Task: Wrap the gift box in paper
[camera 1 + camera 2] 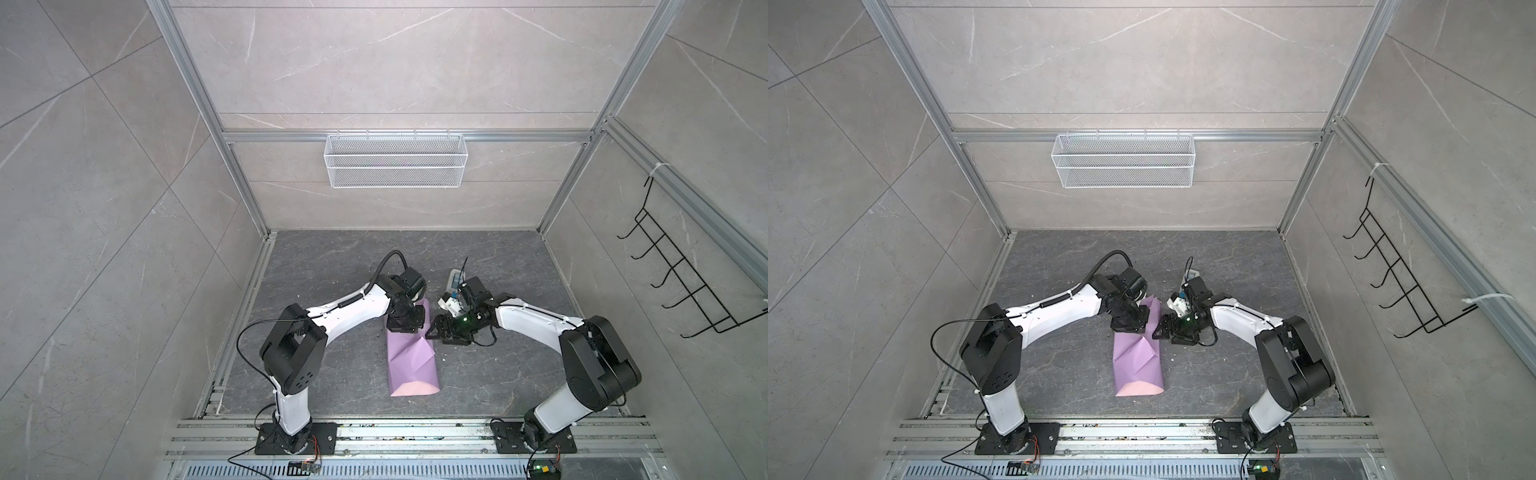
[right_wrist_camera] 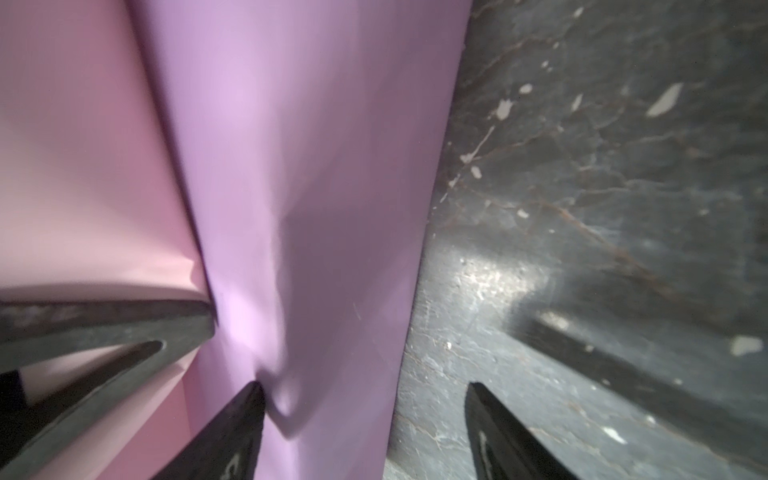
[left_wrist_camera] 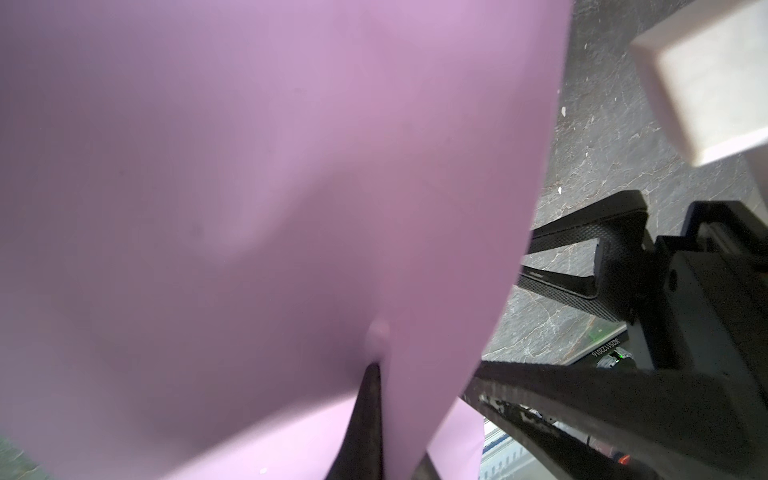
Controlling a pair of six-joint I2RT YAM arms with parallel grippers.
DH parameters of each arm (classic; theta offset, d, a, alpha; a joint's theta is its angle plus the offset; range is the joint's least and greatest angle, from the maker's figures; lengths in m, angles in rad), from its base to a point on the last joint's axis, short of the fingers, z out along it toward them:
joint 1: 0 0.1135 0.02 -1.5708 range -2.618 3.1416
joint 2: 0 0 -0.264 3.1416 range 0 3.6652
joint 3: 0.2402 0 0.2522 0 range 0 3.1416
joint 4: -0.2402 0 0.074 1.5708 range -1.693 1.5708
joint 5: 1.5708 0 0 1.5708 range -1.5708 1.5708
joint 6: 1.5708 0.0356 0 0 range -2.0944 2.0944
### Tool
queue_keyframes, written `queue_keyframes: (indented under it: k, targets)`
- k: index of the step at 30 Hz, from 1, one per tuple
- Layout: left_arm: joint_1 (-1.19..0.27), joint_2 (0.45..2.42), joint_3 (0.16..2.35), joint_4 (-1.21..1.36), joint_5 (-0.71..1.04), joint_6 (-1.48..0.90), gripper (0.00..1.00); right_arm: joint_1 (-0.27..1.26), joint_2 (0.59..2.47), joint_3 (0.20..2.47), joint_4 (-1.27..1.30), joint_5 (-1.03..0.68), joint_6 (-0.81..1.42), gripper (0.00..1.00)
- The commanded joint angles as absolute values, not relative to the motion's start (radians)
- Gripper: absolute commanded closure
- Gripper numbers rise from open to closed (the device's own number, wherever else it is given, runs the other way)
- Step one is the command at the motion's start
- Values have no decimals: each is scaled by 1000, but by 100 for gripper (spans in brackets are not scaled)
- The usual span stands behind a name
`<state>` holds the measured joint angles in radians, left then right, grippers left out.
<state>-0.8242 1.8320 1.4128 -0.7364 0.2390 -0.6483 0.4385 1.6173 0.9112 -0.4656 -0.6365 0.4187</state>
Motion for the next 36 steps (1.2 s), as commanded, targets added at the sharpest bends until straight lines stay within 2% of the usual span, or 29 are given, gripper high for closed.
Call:
queue_keyframes:
  k: [1, 8, 21, 36]
  targets:
    - [-834, 1842, 1453, -688, 301, -663, 100, 443, 1643, 876, -505, -567, 408, 23]
    - [-837, 1848, 1401, -662, 306, -671, 98, 443, 1647, 880, -504, -566, 408, 23]
    - [-837, 1827, 1254, -606, 287, -704, 70, 443, 1629, 899, -526, -555, 406, 23]
    - [-838, 1827, 1215, -555, 284, -728, 54, 396, 1496, 920, -627, -493, 387, 21]
